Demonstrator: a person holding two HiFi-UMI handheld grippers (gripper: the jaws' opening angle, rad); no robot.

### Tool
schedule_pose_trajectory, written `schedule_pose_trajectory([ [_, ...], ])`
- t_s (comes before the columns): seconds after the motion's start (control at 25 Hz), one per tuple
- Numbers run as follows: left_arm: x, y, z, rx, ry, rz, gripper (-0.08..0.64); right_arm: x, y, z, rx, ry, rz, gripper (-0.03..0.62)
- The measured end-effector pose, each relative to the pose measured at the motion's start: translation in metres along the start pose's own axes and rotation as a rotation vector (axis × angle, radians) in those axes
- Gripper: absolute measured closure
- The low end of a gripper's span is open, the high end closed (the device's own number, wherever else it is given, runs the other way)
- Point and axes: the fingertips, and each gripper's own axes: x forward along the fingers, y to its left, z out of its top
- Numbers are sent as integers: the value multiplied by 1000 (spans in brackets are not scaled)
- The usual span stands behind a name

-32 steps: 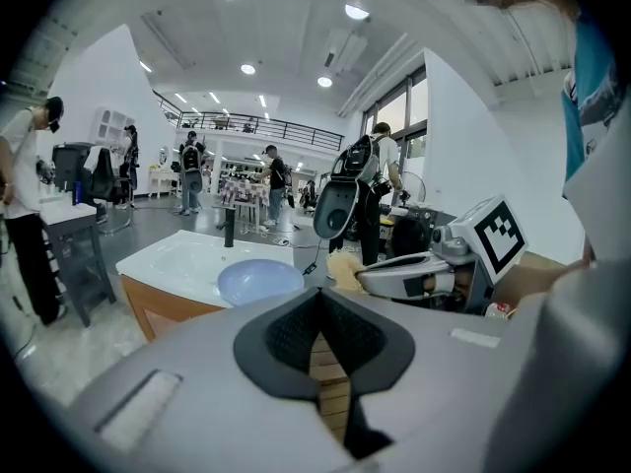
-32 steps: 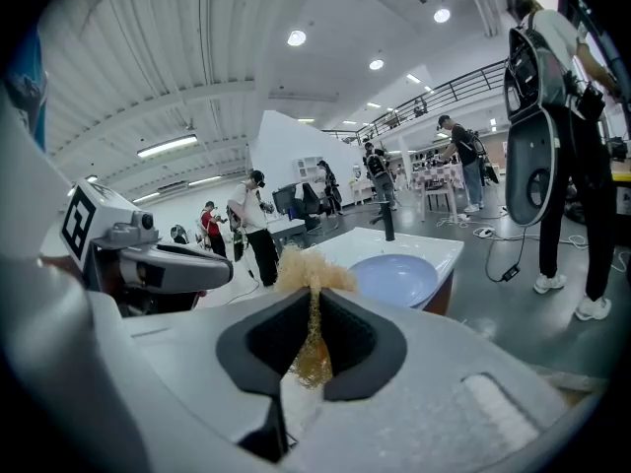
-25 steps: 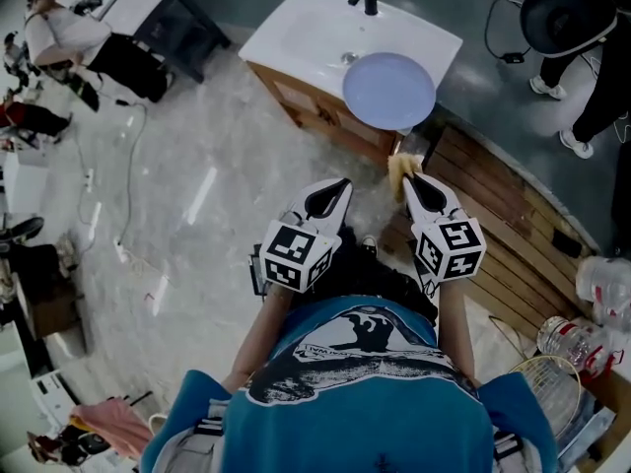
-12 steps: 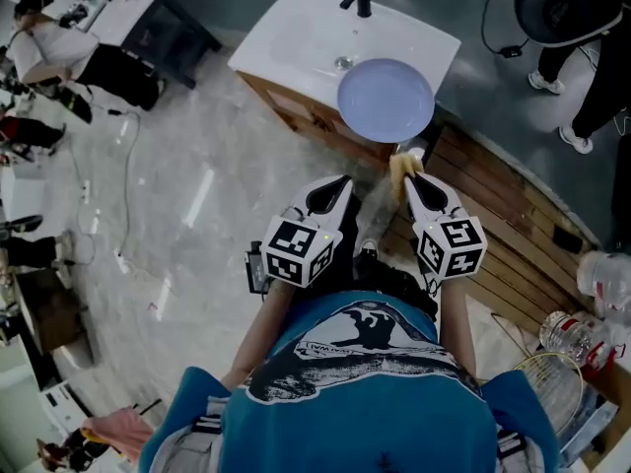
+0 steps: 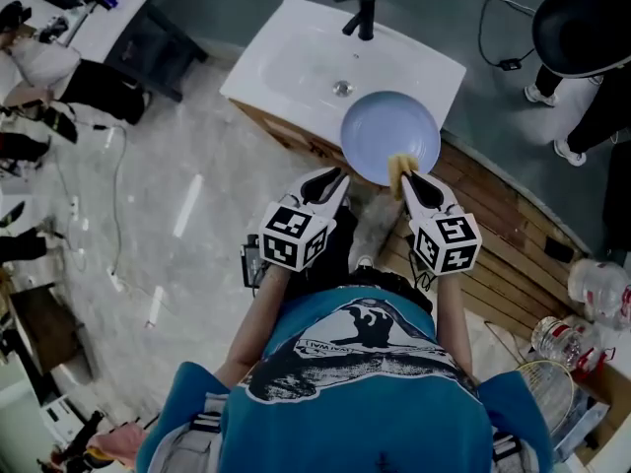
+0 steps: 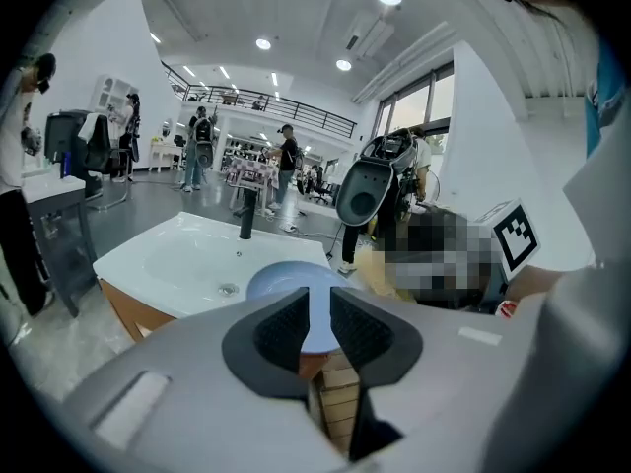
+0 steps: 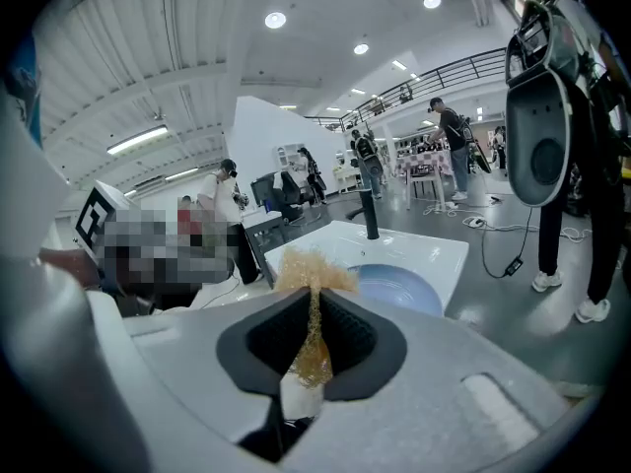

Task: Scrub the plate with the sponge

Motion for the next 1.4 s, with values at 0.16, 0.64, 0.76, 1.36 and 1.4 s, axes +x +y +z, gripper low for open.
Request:
schedule_pose_trajectory([
  [0.16,24,23,-10,-10,79,-30,449,27,-9,10,-24,32,-10,563],
  [0.64,93,62,-68,-141,290,-120,364,105,-49,13,-206,172,-2,561],
  [0.76,105,71,-72,-206,304,-123,387,130,-59,14,-288,205,20,561],
  [1.36,132,84,-87,-494,357,-171,415,220,-84,-18,-539,455,56,561],
  [1.4,134,84,-88,-508,356,-175,440,221,-83,-21,-536,462,55,561],
])
